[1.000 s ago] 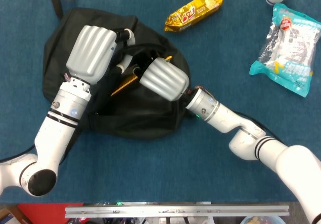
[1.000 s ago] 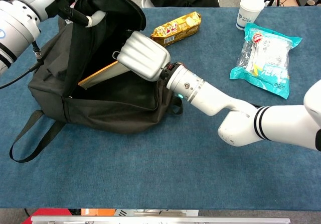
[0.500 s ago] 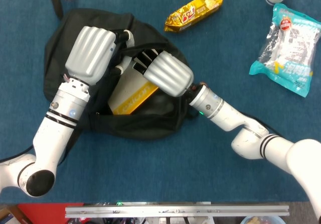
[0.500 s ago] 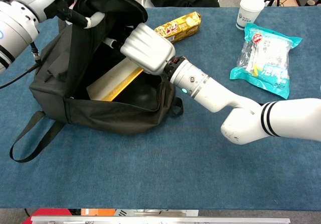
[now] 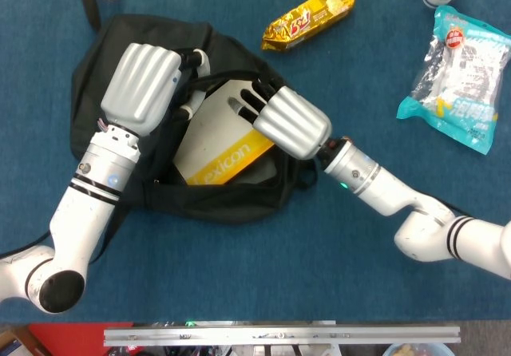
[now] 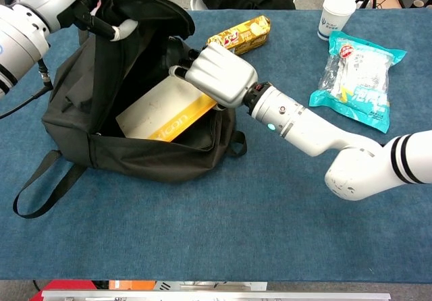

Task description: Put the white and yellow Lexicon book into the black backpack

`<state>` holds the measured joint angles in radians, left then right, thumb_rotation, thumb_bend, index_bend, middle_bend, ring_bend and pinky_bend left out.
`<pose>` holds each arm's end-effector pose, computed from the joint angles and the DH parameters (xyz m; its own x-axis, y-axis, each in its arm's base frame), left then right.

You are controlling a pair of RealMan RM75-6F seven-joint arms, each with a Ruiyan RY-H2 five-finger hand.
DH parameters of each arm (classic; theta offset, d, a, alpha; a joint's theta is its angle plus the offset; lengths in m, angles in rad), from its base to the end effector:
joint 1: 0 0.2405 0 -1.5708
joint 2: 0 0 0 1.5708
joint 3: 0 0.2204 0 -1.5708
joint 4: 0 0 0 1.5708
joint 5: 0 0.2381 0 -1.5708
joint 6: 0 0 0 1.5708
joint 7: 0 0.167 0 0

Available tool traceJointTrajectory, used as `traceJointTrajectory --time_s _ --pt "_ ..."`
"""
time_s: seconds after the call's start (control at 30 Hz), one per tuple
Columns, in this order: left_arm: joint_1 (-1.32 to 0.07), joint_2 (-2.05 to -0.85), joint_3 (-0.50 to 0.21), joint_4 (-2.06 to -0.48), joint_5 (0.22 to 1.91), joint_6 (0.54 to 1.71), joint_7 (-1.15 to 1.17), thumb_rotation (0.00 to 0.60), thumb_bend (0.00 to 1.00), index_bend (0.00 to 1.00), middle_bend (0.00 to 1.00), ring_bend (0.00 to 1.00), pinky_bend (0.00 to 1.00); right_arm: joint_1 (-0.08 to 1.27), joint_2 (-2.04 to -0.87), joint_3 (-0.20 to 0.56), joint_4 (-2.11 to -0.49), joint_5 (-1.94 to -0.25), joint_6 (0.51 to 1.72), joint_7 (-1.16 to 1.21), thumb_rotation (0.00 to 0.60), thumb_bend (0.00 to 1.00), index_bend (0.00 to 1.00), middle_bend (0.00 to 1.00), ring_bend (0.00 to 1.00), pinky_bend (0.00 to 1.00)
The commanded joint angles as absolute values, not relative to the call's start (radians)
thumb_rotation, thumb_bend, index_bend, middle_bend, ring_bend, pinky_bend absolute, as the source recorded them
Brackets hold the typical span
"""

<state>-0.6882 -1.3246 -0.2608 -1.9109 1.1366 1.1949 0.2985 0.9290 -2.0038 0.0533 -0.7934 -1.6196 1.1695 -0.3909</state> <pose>-0.0486 0.3178 0.0352 0.1706 0.1196 0.9781 0.9150 -0.3875 -0.1123 -0.0467 -0.3383 -0.1323 0.6516 0.3304 0.6828 -0.3308 -0.6863 0.6477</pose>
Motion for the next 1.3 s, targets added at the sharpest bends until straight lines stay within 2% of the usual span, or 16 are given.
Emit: traceJointTrajectory --time_s 0.03,0.07,0.17,0.27,0.43,0.63,0.87,1.03,1.07,1.13,1.2,1.27,1.3 --pt "-0.688 -1.325 -0.260 -1.911 1.136 1.196 0.299 0.600 0.42 0.64 0.75 0.78 1.00 0.917 -2.007 0.061 -0.800 -1.608 1.163 -0.403 0.600 0.05 0.35 0.46 0.46 0.68" --pt "-0.687 -1.326 -0.260 -1.910 1.137 1.197 0.300 0.600 0.41 0.64 0.75 0.78 1.00 0.916 -2.009 0.063 -0.798 -1.606 1.161 -0.408 0.600 0.05 0.37 0.49 0.51 0.76" --pt "-0.687 -1.327 -0.261 -1.910 1.137 1.200 0.301 0.600 0.42 0.64 0.75 0.78 1.00 0.908 -2.021 0.070 -0.790 -1.595 1.152 -0.415 0.600 0.05 0.40 0.53 0.58 0.91" --pt "-0.687 -1.329 -0.260 -1.909 1.136 1.201 0.304 0.600 0.42 0.64 0.75 0.78 1.00 0.906 -2.040 0.086 -0.773 -1.580 1.143 -0.414 0.600 0.05 0.41 0.54 0.61 0.96" --pt "-0.686 -1.332 -0.258 -1.910 1.136 1.205 0.312 0.600 0.42 0.64 0.75 0.78 1.00 0.919 -2.088 0.134 -0.738 -1.549 1.137 -0.395 0.600 0.05 0.47 0.57 0.67 1.00" --pt "-0.685 -1.334 -0.258 -1.911 1.136 1.211 0.319 0.600 0.41 0.64 0.75 0.78 1.00 0.939 -2.135 0.170 -0.704 -1.536 1.148 -0.375 0.600 0.12 0.55 0.61 0.71 1.00" --pt "-0.685 -1.336 -0.259 -1.915 1.134 1.213 0.325 0.600 0.42 0.64 0.75 0.78 1.00 0.943 -2.163 0.169 -0.698 -1.539 1.150 -0.363 0.600 0.15 0.58 0.63 0.74 1.00" --pt "-0.684 -1.335 -0.257 -1.920 1.134 1.215 0.330 0.600 0.41 0.64 0.75 0.78 1.00 0.933 -2.142 0.148 -0.723 -1.546 1.131 -0.339 0.600 0.14 0.58 0.62 0.72 1.00" --pt "-0.684 -1.334 -0.257 -1.920 1.134 1.215 0.330 0.600 0.41 0.64 0.75 0.78 1.00 0.930 -2.132 0.146 -0.736 -1.544 1.124 -0.331 0.600 0.14 0.56 0.60 0.68 0.98" --pt "-0.684 -1.334 -0.258 -1.920 1.132 1.215 0.332 0.600 0.41 0.64 0.75 0.78 1.00 0.923 -2.100 0.141 -0.783 -1.540 1.106 -0.314 0.600 0.14 0.48 0.54 0.59 0.89" --pt "-0.685 -1.335 -0.260 -1.920 1.129 1.215 0.333 0.600 0.42 0.64 0.75 0.78 1.00 0.917 -2.070 0.142 -0.830 -1.533 1.094 -0.311 0.600 0.13 0.34 0.46 0.50 0.77" --pt "-0.686 -1.335 -0.261 -1.922 1.126 1.214 0.335 0.600 0.42 0.64 0.74 0.78 1.00 0.909 -2.031 0.151 -0.894 -1.514 1.072 -0.311 0.600 0.13 0.15 0.37 0.39 0.63" --pt "-0.686 -1.335 -0.261 -1.923 1.126 1.214 0.336 0.600 0.42 0.64 0.74 0.78 1.00 0.905 -2.012 0.154 -0.924 -1.503 1.058 -0.311 0.600 0.13 0.10 0.35 0.37 0.61"
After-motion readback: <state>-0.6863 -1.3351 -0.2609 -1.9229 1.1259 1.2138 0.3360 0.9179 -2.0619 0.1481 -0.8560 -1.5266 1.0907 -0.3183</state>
